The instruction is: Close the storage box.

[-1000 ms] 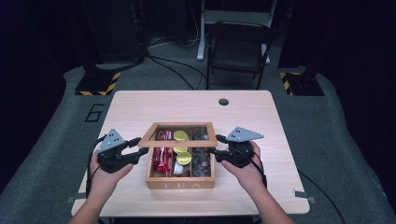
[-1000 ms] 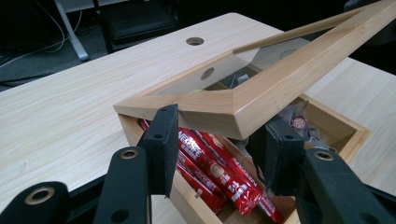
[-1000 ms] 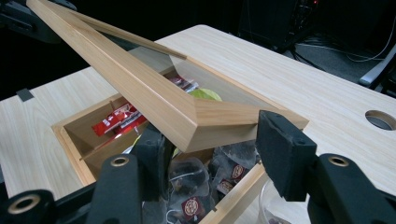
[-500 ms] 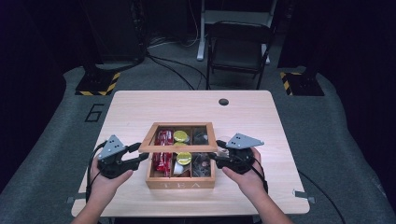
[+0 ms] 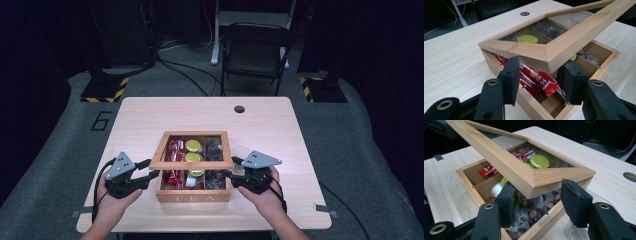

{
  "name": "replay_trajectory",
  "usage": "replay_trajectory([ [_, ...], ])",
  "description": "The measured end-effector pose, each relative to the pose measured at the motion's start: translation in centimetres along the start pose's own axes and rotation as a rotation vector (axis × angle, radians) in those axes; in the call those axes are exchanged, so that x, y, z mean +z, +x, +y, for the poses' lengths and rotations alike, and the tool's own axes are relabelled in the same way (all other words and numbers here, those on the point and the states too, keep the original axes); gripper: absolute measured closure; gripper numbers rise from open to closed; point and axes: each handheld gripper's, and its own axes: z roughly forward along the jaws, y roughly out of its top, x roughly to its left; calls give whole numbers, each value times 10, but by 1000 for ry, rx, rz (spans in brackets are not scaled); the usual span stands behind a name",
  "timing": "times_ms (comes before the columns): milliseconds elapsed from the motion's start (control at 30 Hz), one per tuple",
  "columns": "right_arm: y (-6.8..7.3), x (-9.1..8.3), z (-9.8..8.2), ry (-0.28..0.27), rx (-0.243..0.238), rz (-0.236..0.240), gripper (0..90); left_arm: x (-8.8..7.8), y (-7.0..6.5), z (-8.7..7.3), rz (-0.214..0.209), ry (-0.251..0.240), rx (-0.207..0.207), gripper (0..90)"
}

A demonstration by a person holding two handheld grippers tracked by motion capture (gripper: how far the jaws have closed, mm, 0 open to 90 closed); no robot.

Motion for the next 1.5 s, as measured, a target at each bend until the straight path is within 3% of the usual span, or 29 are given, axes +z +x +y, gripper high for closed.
replay_trajectory([
  [367,4,-1,-10,21,36,16,485,1,-4,-10,-3,16,0,531],
  [1033,10,-2,-25,36,12,27,490,0,-11,-24,-15,41,5,530],
  [1267,15,0,-34,48,22,25,490,0,-14,-32,-16,69,13,530],
  [1500,18,2,-40,62,30,21,490,2,-15,-41,-21,60,-3,530],
])
